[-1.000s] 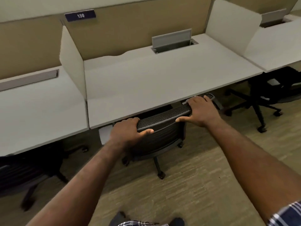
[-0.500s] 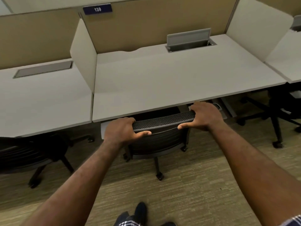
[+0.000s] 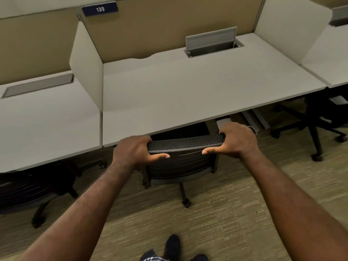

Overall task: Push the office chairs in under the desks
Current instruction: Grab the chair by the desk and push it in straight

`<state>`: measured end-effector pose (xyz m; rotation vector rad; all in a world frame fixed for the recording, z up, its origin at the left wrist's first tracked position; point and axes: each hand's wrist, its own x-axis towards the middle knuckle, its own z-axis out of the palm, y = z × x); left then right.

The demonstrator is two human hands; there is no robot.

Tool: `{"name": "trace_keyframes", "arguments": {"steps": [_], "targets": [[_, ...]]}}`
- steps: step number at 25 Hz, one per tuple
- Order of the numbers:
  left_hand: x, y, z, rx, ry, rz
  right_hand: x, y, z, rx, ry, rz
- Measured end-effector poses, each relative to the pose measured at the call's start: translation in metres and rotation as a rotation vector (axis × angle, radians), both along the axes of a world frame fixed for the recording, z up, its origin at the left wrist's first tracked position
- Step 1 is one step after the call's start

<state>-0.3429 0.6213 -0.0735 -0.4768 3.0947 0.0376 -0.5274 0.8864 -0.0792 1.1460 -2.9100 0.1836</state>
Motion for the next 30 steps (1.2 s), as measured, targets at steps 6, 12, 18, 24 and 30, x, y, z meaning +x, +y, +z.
{"name": "trace_keyframes", "arguments": {"steps": [6, 12, 18, 24, 30], "targets": [[-0.014, -0.010, -0.001, -0.002, 0.023, -0.074, 0.004, 0.002, 0.001, -0.022, 0.009, -0.073], [-0.037, -0.014, -0.005, -0.004, 0.004, -0.153, 0.003, 0.010, -0.004, -0.020, 0.042, -0.133], [-0.082, 0.007, -0.007, 0.010, 0.033, -0.183, -0.032, 0.032, 0.001, -0.013, 0.069, -0.203], [-0.142, 0.049, -0.008, 0.002, 0.047, -0.140, -0.101, 0.069, 0.004, 0.009, 0.097, -0.174], [-0.195, 0.109, -0.013, 0.010, 0.055, -0.046, -0.184, 0.112, 0.006, 0.042, 0.045, -0.107]]}}
